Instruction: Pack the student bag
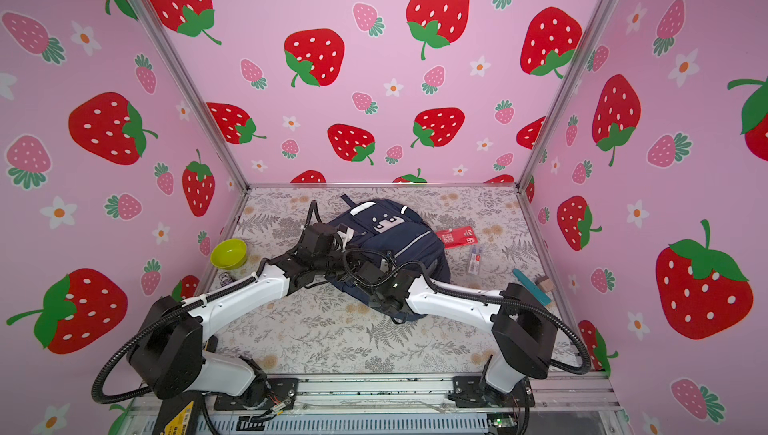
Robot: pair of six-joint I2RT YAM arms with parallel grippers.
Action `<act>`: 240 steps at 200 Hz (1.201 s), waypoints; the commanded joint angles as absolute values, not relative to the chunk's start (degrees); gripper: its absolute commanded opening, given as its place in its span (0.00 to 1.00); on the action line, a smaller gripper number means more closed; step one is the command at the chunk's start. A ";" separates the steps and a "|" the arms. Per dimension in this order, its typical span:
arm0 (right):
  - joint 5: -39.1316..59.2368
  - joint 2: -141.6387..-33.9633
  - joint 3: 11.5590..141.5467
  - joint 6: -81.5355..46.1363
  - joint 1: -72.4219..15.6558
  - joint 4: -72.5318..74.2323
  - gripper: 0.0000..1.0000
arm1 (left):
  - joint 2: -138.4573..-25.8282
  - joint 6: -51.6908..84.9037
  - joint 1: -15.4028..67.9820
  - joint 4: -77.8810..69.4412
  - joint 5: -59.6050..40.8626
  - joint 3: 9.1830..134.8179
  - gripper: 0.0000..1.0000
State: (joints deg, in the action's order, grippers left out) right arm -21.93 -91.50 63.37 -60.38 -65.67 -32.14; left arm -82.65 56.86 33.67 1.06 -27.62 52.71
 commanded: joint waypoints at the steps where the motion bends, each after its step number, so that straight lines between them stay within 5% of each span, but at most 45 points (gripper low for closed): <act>1: -26.76 -92.75 66.12 -61.04 -64.64 -34.04 0.18 | -80.09 56.21 34.78 -2.14 -33.84 53.90 0.00; 32: -26.87 -94.44 67.74 -60.83 -64.65 -35.59 0.00 | -79.26 54.81 34.63 -0.50 -33.24 53.79 0.00; 139: -18.11 -70.62 51.94 -62.69 -66.66 -35.57 0.00 | -79.93 52.96 29.61 5.96 -28.42 55.15 0.00; 240: -20.90 -63.94 40.45 -46.66 -47.02 -34.80 0.00 | -75.98 44.29 17.12 18.09 -26.00 54.24 0.00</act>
State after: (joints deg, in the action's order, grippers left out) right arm -14.13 -63.70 43.22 -52.31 -50.39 -27.73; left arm -78.56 49.36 24.64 12.91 -33.08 52.75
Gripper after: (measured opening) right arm 0.068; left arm 0.102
